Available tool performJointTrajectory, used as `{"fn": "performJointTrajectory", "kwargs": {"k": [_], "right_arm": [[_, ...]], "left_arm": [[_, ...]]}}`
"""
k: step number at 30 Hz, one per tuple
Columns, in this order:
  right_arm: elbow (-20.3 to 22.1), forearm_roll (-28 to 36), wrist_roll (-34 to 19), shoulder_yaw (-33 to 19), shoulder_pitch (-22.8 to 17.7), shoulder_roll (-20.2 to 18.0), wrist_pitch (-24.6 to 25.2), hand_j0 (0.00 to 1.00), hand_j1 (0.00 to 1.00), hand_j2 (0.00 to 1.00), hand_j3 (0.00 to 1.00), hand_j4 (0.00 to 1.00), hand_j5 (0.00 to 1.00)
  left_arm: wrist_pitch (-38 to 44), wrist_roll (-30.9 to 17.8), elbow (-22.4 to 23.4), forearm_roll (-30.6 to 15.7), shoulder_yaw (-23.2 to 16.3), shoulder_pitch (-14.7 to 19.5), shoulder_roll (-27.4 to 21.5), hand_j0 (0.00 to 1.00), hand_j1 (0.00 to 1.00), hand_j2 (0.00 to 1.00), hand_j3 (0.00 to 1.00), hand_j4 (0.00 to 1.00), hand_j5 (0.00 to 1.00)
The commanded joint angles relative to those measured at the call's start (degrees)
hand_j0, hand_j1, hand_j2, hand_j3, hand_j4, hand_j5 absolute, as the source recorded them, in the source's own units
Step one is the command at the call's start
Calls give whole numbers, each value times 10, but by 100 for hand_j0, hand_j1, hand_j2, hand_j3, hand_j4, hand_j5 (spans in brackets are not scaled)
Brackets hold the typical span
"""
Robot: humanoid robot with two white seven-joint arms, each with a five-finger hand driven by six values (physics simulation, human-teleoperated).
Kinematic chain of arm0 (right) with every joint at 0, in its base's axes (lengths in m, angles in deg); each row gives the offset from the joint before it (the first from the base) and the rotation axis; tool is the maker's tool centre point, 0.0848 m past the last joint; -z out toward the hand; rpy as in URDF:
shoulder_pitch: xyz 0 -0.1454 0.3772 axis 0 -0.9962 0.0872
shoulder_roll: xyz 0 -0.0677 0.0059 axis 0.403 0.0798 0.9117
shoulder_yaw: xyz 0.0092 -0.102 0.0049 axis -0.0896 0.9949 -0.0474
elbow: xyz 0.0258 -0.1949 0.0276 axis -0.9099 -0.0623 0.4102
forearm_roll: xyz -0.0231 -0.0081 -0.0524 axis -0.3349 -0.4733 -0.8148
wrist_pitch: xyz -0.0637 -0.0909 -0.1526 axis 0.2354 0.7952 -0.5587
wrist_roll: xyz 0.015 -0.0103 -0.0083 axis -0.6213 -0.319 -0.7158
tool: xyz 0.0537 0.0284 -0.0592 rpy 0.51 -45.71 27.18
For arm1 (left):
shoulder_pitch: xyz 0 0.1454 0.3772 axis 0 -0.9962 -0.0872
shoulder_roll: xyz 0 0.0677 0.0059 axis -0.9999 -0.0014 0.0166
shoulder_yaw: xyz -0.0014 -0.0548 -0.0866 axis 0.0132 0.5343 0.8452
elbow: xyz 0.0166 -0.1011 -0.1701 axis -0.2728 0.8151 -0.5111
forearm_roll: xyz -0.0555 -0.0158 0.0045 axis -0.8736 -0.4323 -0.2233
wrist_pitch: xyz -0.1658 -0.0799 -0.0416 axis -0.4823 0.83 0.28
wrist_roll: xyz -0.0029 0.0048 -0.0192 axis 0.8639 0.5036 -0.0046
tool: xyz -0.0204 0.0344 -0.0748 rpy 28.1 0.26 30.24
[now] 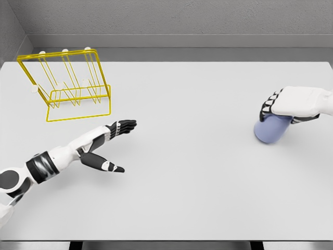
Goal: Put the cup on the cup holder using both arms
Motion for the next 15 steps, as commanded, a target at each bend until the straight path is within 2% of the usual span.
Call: {"fn": "performJointTrajectory", "kwargs": {"k": [1, 4, 6, 8, 11, 15], "right_arm": [[40, 3, 0, -1, 0, -10, 2, 56, 56, 56, 56, 56, 56], [72, 2, 0, -1, 0, -9, 2, 53, 53, 53, 53, 53, 53], [77, 3, 0, -1, 1, -7, 2, 53, 53, 53, 53, 53, 53], [106, 2, 0, -1, 4, -5, 2, 53, 53, 53, 53, 53, 53], [108, 5, 0, -1, 9, 4, 2, 53, 53, 53, 53, 53, 53], [109, 12, 0, -1, 13, 38, 2, 53, 53, 53, 53, 53, 53]], "left_arm": [[0, 0, 10, -3, 0, 0, 5, 100, 100, 100, 100, 100, 100], [0, 0, 15, -3, 0, 0, 5, 100, 100, 100, 100, 100, 100], [0, 0, 17, -2, 0, -2, 12, 100, 100, 100, 100, 100, 100], [0, 0, 23, -2, -1, -1, 14, 100, 100, 100, 100, 100, 100], [1, 0, 37, -1, -1, -1, 27, 100, 100, 100, 100, 100, 100], [3, 0, 40, 0, -1, -1, 35, 100, 100, 100, 100, 100, 100]]}}
